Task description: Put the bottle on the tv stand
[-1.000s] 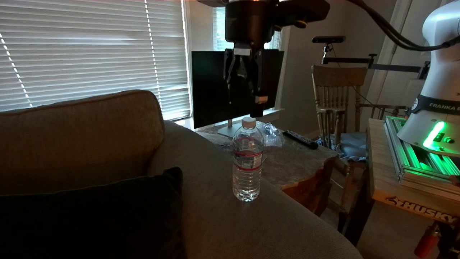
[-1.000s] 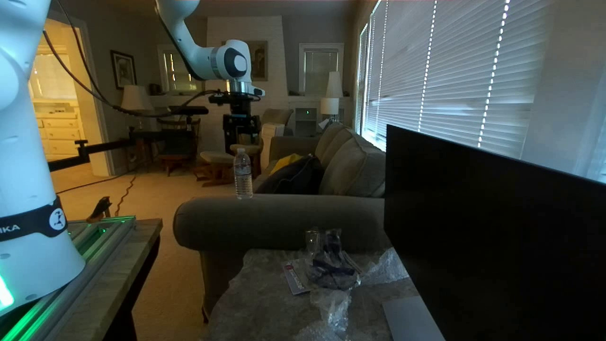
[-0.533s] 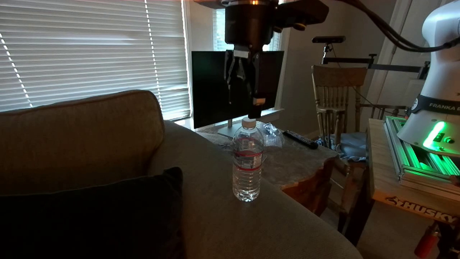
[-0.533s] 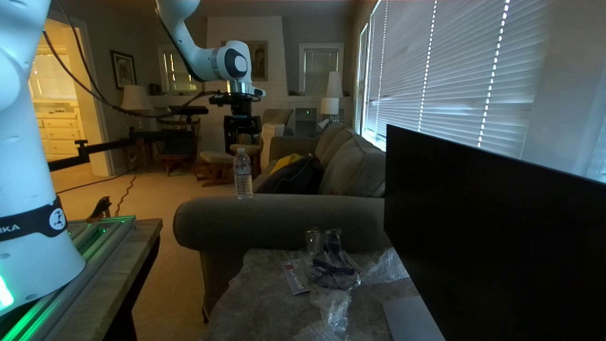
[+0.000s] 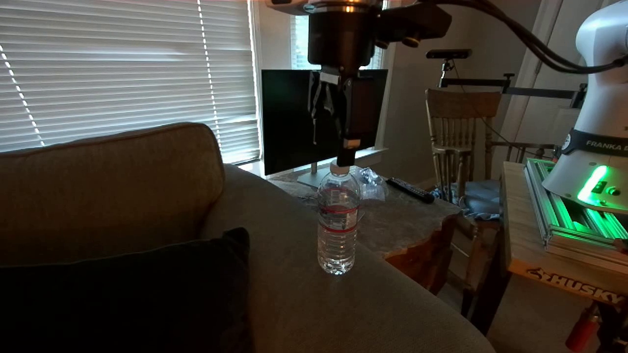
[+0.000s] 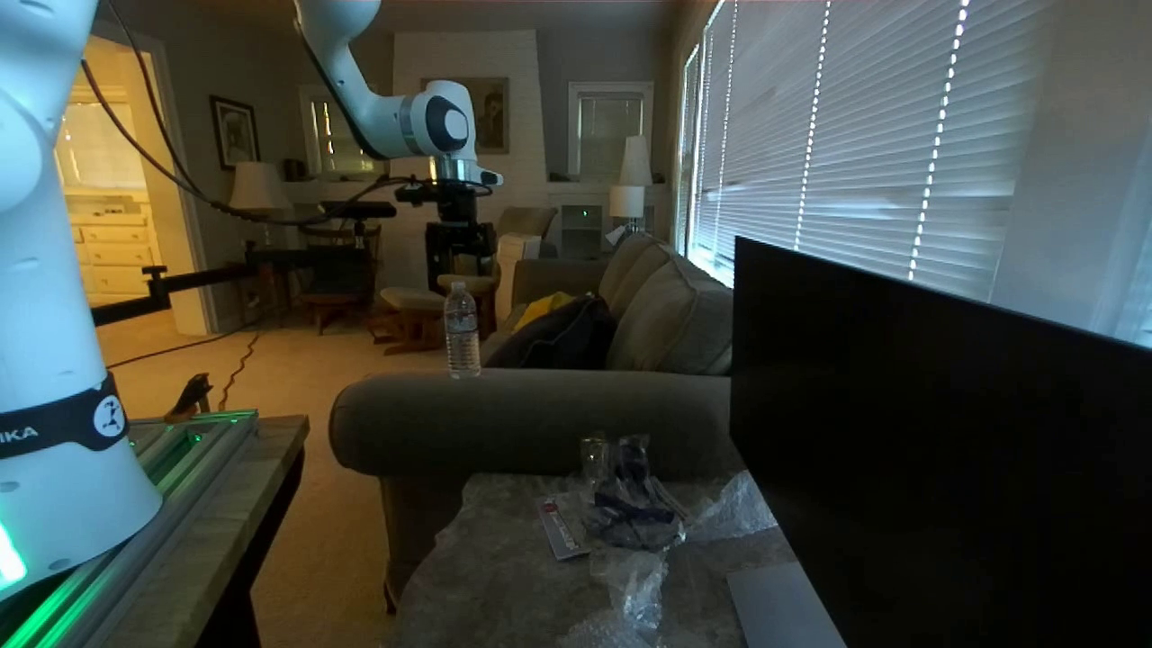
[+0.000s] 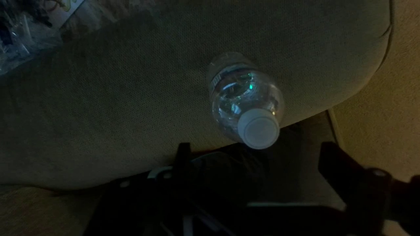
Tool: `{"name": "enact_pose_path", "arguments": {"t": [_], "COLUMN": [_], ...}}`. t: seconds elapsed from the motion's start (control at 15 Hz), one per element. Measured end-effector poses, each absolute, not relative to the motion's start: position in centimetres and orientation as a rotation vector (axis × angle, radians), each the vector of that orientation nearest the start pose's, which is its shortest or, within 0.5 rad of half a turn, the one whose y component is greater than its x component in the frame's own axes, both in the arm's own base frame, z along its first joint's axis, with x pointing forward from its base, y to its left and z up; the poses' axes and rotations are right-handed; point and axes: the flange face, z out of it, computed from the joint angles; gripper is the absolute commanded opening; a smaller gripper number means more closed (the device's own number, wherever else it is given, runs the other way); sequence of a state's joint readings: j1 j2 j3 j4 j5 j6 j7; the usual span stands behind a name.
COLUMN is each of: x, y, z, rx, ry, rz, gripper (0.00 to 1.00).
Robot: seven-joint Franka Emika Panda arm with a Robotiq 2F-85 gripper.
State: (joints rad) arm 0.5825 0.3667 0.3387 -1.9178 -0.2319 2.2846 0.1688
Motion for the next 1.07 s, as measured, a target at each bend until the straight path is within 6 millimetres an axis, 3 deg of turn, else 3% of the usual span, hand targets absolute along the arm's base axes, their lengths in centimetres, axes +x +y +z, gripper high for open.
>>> {"name": "enact_pose_path", "arguments": {"t": [0.33,0.53,0.73,1.07], "x": [38.81,38.74,38.71,38.57], "y": [48.31,48.27,48.38,48.51], "z": [30.79,30.66,30.72,30.72], "rx": [-2.896,-2.899,-2.895,-2.892], "ry": [-1.310,-1.304,-1.303,-1.308], "rz": [-0.075,-0.074,-0.082,-0.084], "gripper": [1.00,0.80,0.71,0.72]}}
